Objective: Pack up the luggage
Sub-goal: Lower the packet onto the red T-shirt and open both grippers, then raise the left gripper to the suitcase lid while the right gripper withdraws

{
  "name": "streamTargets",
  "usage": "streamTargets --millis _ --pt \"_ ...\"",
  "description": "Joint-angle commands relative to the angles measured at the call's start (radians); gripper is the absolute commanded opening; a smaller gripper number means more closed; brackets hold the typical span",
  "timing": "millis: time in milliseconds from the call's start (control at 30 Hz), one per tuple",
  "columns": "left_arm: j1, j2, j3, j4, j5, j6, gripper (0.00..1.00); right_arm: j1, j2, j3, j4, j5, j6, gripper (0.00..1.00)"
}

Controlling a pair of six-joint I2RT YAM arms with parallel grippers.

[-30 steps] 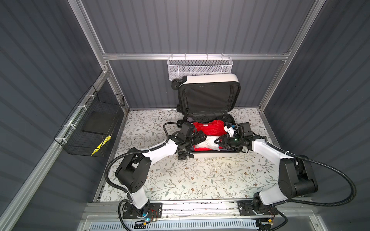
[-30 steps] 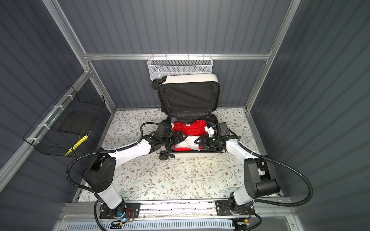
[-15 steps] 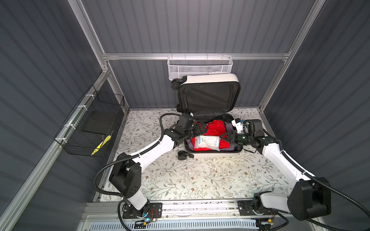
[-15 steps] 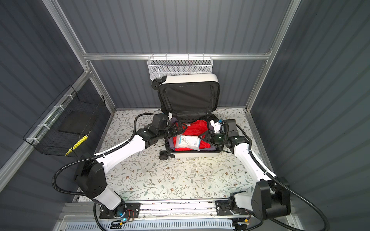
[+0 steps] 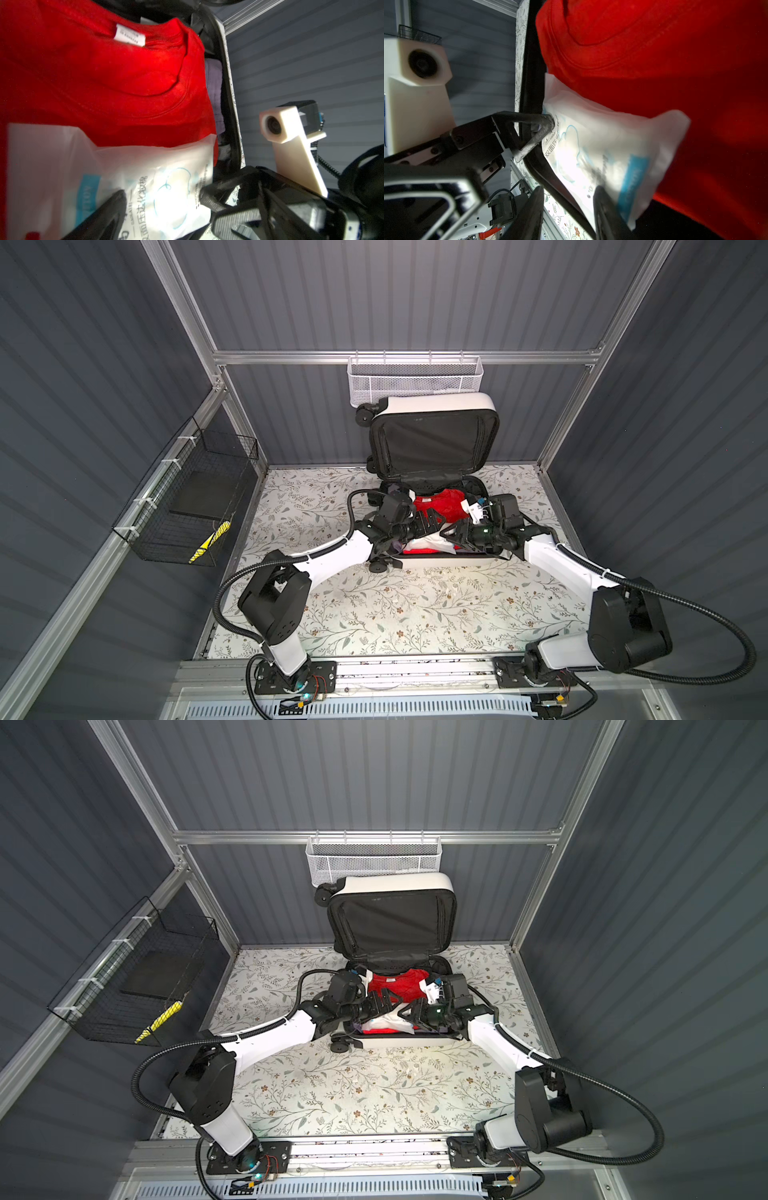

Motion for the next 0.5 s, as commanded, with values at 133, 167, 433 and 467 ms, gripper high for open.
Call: streamTargets --millis 133,167,433,467 --pt "-0.001 0.021 -0.008 0.022 0.005 -0.005 1.0 -0.012 0.019 -0.014 0.03 0.028 0.015 0.44" --pt "-0.001 0.02 0.002 0.009 0.003 0.003 1.0 -0.013 0.012 -0.009 0.022 0.028 0.013 0.45" --pt "0.013 -0.059 0.134 -0.207 -0.062 0.138 1.0 -0.011 -0.133 0.016 -0.072 0.03 0.002 0.58" --pt "0.021 -0.071 0.15 -0.229 -0.064 0.153 1.0 -0.006 -0.16 0.009 -0.081 0.032 0.001 0.58"
